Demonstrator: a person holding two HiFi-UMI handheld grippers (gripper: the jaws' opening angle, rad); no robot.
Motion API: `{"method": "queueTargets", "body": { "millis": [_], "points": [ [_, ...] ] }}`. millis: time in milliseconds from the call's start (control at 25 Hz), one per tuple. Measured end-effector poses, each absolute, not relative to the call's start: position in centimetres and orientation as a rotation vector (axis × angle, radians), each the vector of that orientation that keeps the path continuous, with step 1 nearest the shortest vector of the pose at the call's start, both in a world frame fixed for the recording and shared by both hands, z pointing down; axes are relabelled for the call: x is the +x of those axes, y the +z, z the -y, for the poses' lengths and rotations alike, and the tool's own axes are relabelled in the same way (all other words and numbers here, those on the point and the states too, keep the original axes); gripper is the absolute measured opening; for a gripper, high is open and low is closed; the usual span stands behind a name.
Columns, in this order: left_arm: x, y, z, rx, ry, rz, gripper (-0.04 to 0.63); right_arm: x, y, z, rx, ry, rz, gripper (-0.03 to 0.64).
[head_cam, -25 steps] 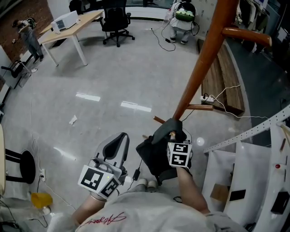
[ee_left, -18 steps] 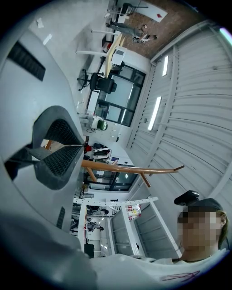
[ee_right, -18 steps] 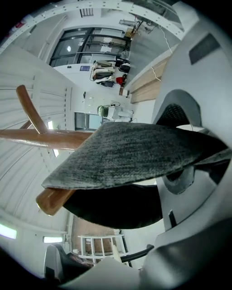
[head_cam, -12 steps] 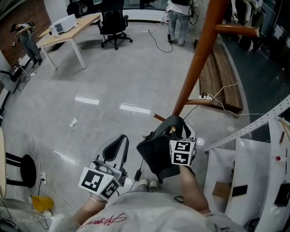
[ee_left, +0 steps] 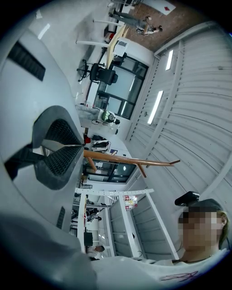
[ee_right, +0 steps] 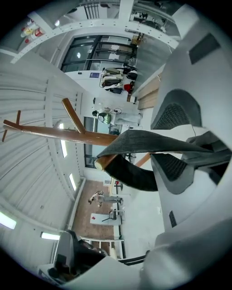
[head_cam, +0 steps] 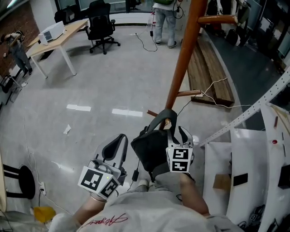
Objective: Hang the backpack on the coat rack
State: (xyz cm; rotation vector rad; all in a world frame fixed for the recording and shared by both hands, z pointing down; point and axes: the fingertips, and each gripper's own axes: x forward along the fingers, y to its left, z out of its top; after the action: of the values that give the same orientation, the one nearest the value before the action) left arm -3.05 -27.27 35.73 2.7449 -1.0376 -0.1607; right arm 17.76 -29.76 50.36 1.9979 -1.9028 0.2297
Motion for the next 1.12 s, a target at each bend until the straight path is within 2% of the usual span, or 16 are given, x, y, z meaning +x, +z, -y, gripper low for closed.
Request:
{"method": "queueTargets", "body": {
  "millis": [320,880,1120],
  "points": [
    [-1.2,36.0,25.4,2.798,-0.154,0.899,0.021,17.6,46.0,24.6,2.111,0.177,1.929,0.149],
    [-0.5,33.4,19.6,2.857,-0.228,0.834,0.021,13.0,33.8,15.7,2.159,-0.137,2.189,0.146],
    [-1.1,32.7,14.5,2.841,-0.236,0.866,0.021,11.5,32.6,10.5,2.118,-0.204,2.226,0.082]
  ]
}}
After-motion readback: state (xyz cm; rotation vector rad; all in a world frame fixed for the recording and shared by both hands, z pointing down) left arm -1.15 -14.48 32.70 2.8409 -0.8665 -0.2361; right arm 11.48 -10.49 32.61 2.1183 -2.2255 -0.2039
